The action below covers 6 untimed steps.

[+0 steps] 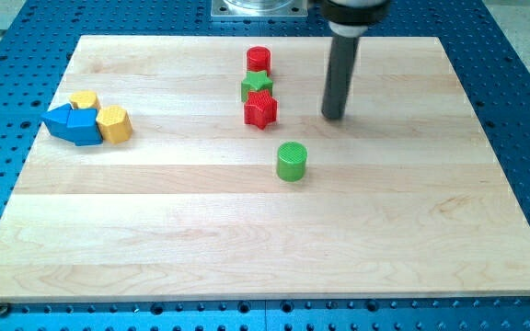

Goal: Move the green circle below the red star

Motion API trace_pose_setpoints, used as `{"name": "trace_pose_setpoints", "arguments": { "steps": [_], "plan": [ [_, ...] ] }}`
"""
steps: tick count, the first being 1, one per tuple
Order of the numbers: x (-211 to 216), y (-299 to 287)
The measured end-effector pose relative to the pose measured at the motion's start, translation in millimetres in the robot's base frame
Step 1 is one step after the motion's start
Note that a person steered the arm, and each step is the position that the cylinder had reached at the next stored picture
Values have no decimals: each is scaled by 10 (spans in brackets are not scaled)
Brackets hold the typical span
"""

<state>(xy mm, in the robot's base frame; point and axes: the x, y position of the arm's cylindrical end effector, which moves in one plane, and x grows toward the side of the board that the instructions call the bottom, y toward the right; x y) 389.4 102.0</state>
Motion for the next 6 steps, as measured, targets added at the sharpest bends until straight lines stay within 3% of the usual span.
{"name": "trace_pose_setpoints", "arguments": {
  "steps": [1, 3, 5, 6],
  "plan": [
    [657, -472],
    [1166, -419],
    [712, -870],
    [1132, -1088]
  ]
}}
